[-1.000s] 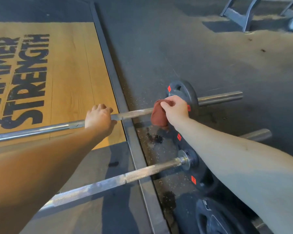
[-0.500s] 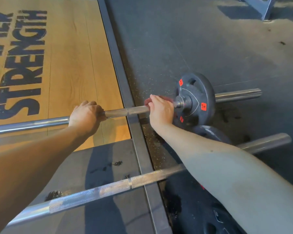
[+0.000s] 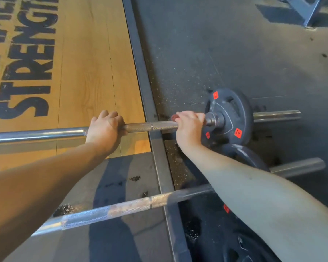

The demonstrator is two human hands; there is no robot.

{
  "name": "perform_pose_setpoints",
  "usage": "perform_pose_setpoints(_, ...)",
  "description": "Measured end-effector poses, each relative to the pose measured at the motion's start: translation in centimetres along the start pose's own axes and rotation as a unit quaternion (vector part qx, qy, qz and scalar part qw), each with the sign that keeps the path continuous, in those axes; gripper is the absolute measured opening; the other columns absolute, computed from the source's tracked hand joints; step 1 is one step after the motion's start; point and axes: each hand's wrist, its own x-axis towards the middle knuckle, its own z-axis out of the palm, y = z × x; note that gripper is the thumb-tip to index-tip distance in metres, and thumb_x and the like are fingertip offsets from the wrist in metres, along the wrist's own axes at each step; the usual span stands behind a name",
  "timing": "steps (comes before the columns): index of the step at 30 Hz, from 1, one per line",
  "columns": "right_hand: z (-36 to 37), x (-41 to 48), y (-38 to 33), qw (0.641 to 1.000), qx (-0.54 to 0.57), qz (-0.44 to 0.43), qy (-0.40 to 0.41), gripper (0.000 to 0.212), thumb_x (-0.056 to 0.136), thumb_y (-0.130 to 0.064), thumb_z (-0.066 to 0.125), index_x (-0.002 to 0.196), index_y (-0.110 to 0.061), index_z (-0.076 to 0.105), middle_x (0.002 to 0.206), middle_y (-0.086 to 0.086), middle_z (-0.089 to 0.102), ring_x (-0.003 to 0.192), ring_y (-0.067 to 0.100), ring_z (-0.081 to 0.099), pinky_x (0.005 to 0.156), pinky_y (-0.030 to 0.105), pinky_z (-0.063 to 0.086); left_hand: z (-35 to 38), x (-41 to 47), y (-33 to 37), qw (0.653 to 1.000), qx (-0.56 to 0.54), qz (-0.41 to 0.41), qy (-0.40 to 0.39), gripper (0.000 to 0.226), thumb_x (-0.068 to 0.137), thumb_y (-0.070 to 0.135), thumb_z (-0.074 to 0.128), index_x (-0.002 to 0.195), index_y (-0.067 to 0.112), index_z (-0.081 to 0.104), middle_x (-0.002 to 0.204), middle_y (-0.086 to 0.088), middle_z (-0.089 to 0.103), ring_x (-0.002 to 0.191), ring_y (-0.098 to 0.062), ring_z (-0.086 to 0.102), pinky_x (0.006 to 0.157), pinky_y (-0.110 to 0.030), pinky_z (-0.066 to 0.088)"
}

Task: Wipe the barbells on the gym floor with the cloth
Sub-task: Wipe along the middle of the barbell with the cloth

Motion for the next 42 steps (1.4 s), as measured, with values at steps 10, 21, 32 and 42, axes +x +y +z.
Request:
perform_pose_setpoints(10, -3.5, -0.7, 6.4, 0.992, -0.018, -0.121, -0.022, 0.024, 0.097, -0.024, 0.057, 0.107, -0.015, 0.076, 0.117, 0.014, 0.066, 0.118, 0.026, 0.054, 0.114, 0.025, 0.037, 0.4, -2.4, 0.8, 0.998, 0.007, 0.048, 0.037, 0.02, 0.086, 0.024, 0.078, 0.098, 0.01, 0.071, 0.09, -0.005, 0.058, 0.087, -0.033, 0.049, 0.067, -0.041, 0.036)
perform_pose_setpoints(21, -5.6, -3.2, 1.9, 0.99, 0.049, -0.129, -0.026, 0.019, 0.088, 0.017, 0.061, 0.101, 0.01, 0.073, 0.114, 0.015, 0.058, 0.1, 0.014, 0.055, 0.096, 0.003, 0.039, 0.2, -2.1, 0.5, 0.999, -0.021, 0.021, 0.027, 0.022, 0.093, 0.03, 0.071, 0.109, 0.014, 0.07, 0.101, -0.004, 0.058, 0.098, -0.031, 0.044, 0.076, -0.041, 0.034)
perform_pose_setpoints(32, 1.1, -4.6, -4.8, 0.979, 0.053, -0.188, -0.06, 0.012, 0.081, 0.0, 0.076, 0.092, -0.001, 0.08, 0.109, 0.022, 0.067, 0.106, 0.033, 0.055, 0.105, 0.013, 0.031, 0.9, -1.9, 0.1, 0.998, -0.004, 0.032, 0.045, 0.022, 0.093, 0.027, 0.071, 0.107, 0.011, 0.07, 0.097, -0.007, 0.057, 0.095, -0.034, 0.045, 0.076, -0.048, 0.038)
perform_pose_setpoints(42, -3.8, -2.0, -0.5, 0.999, -0.011, -0.034, 0.013, 0.019, 0.095, -0.005, 0.063, 0.104, -0.006, 0.08, 0.116, 0.008, 0.074, 0.113, 0.027, 0.057, 0.105, 0.034, 0.04, 1.4, -1.5, 0.3, 0.998, 0.01, 0.039, 0.05, 0.023, 0.097, 0.032, 0.065, 0.108, 0.013, 0.068, 0.099, -0.005, 0.056, 0.094, -0.031, 0.045, 0.076, -0.042, 0.035)
